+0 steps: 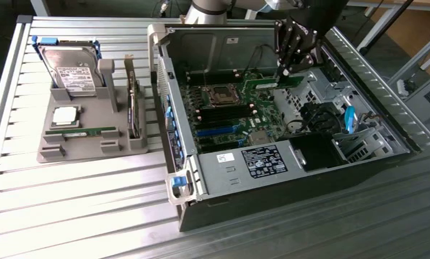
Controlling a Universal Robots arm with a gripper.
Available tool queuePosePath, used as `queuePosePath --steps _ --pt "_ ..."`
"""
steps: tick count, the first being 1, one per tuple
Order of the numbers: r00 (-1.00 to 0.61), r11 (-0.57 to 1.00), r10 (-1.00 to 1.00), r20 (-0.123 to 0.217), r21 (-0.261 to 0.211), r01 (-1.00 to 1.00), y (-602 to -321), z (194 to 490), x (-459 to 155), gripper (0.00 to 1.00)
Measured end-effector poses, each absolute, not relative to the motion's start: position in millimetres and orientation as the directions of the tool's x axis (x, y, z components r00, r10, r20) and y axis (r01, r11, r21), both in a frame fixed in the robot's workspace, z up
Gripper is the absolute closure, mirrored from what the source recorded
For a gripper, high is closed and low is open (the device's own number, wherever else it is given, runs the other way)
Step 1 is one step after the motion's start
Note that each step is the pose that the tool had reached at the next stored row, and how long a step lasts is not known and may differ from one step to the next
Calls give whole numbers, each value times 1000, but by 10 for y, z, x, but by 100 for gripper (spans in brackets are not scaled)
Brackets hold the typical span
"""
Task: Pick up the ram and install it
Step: 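Pick up the ram and move it above insertion slot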
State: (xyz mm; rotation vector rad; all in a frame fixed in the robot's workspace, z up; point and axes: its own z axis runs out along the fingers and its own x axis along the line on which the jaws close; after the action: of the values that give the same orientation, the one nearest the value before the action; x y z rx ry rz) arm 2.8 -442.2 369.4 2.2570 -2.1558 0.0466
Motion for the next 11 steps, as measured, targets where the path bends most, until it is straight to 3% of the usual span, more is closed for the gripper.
queuePosePath --steps 11 --pt "50 -50 -998 36 -6 -999 -4308 3694 29 89"
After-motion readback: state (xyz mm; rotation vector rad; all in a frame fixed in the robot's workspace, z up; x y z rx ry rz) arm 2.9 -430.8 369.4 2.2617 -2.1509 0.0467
